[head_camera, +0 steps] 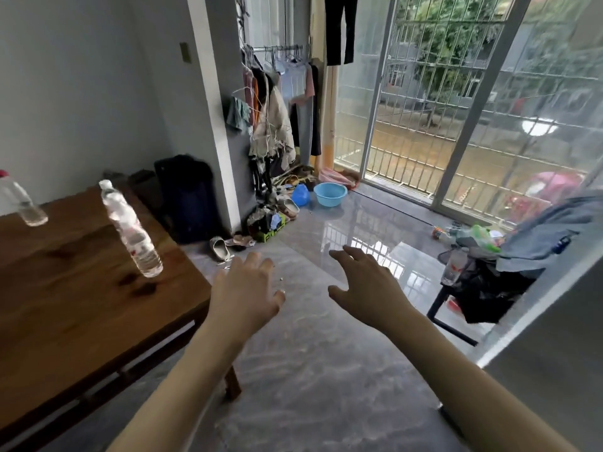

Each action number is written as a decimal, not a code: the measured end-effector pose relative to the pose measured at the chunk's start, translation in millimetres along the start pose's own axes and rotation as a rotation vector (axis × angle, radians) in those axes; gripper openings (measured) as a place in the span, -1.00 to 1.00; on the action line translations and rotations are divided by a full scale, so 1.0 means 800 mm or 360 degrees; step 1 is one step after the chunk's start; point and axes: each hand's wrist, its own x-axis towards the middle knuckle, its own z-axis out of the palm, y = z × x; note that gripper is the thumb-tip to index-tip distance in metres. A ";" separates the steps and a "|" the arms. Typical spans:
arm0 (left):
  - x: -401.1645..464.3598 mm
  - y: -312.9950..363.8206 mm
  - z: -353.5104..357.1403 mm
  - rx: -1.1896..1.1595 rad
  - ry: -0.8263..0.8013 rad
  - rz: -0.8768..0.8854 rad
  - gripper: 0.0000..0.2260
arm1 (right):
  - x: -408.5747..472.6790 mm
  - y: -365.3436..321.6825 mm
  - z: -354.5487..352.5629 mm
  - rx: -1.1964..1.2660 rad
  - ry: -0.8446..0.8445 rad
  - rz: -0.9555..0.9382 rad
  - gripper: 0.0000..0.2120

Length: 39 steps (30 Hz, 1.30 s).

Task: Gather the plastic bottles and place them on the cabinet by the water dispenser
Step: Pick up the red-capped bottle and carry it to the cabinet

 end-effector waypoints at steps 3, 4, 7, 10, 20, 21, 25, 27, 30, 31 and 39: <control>0.055 -0.004 -0.006 -0.0004 0.0012 0.0009 -0.49 | 0.047 0.003 0.002 -0.0008 -0.0019 0.0002 -0.36; 0.070 -0.004 -0.006 -0.0008 -0.0002 0.0015 -0.49 | 0.062 0.006 0.003 -0.0017 -0.0021 -0.0002 -0.36; 0.119 -0.002 0.000 -0.0015 -0.0053 0.0022 -0.47 | 0.113 0.018 0.006 -0.0036 -0.0009 -0.0002 -0.36; 0.172 0.000 0.011 -0.0015 -0.0061 0.0001 -0.48 | 0.169 0.036 0.009 -0.0044 0.0002 0.0020 -0.33; 0.378 0.040 0.048 -0.0057 0.0017 -0.0136 -0.47 | 0.379 0.128 0.007 -0.0115 -0.0031 -0.0104 -0.31; 0.400 0.042 0.049 -0.0066 0.0020 -0.0154 -0.45 | 0.402 0.138 0.003 -0.0133 -0.0031 -0.0131 -0.31; 0.467 0.046 0.053 -0.0072 0.0053 -0.0268 -0.43 | 0.491 0.165 -0.004 -0.0131 -0.0094 -0.0263 -0.33; 0.489 0.042 0.057 -0.0079 0.0051 -0.0325 -0.45 | 0.528 0.167 -0.003 -0.0130 -0.0102 -0.0329 -0.34; 0.514 0.029 0.064 -0.0057 0.0050 -0.0420 -0.46 | 0.570 0.157 0.008 -0.0122 -0.0118 -0.0442 -0.37; 0.524 0.023 0.066 -0.0060 0.0064 -0.0456 -0.46 | 0.584 0.152 0.012 -0.0136 -0.0119 -0.0483 -0.37; 0.595 -0.048 0.075 0.0010 0.0159 -0.0697 -0.42 | 0.706 0.094 0.052 -0.0113 -0.0152 -0.0650 -0.34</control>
